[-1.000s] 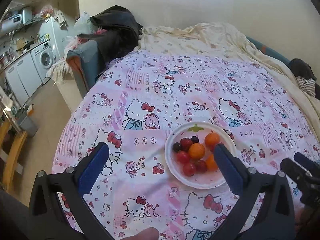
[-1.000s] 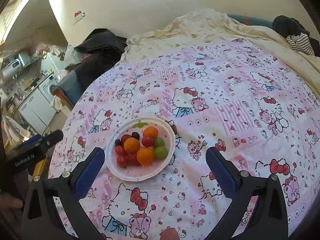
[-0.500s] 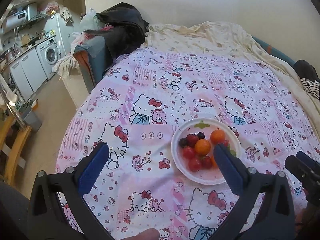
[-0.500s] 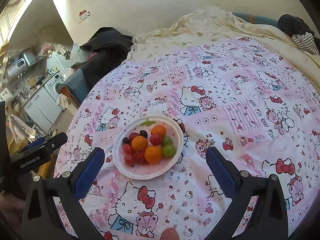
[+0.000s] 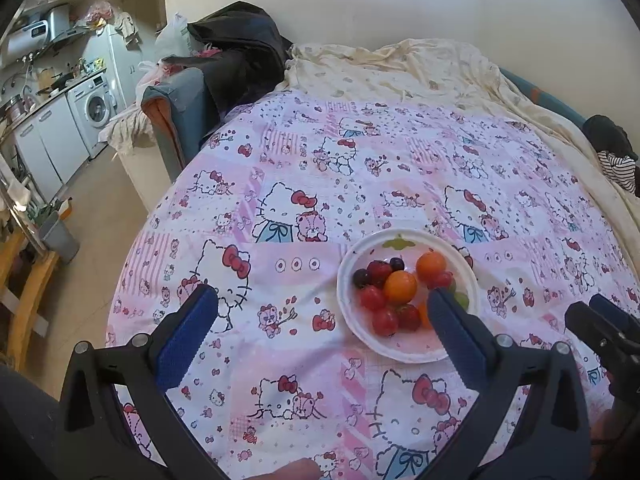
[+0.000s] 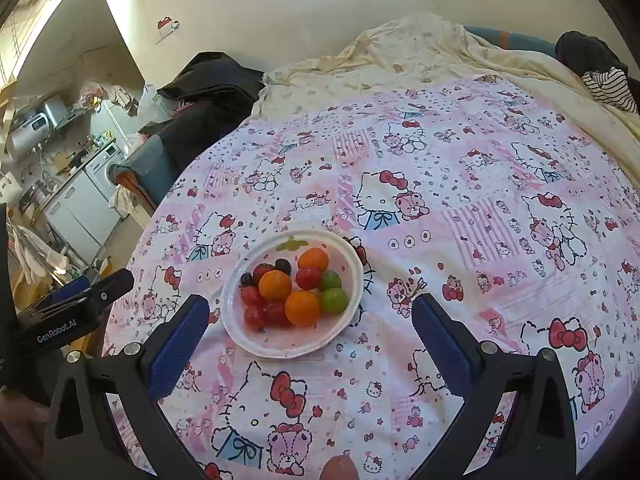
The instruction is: Organize fruits
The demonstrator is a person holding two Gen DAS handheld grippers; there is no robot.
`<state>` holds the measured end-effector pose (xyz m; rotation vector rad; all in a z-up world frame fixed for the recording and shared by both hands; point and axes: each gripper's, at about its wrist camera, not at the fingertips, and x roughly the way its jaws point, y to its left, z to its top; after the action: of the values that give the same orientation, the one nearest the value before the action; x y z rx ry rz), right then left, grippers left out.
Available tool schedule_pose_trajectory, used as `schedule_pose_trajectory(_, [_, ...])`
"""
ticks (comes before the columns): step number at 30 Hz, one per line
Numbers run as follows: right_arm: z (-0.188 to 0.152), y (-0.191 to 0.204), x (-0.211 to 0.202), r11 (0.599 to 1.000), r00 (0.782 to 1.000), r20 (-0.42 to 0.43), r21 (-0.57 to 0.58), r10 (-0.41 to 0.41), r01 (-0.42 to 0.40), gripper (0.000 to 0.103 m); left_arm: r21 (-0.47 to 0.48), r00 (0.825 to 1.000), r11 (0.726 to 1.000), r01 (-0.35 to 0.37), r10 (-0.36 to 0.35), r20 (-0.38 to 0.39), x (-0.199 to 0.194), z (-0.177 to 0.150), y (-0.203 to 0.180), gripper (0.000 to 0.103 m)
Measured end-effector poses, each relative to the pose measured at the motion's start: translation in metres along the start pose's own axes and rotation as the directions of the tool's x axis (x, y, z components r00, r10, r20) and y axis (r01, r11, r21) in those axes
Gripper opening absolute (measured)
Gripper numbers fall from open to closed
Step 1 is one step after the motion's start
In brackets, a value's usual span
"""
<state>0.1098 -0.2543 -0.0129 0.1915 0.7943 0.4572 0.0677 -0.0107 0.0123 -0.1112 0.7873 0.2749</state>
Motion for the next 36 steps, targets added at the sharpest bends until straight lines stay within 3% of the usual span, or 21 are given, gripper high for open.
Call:
schedule_pose_trajectory(15, [-0.004,0.016,0.006,0.997,1.0,-0.029,-0.074,0.004,-0.006,0.103,-0.018,0.999,1.0,-0.018,0.018,-0.039,-0.003,-0.019,0.014,0.103])
schedule_pose_trajectory(36, [-0.004,0.011,0.008,0.998,0.999,-0.035,-0.056,-0.015,0.013,0.103,-0.026,0.999,0.999,0.019,-0.019,-0.026,-0.012,-0.021,0.012,0.103])
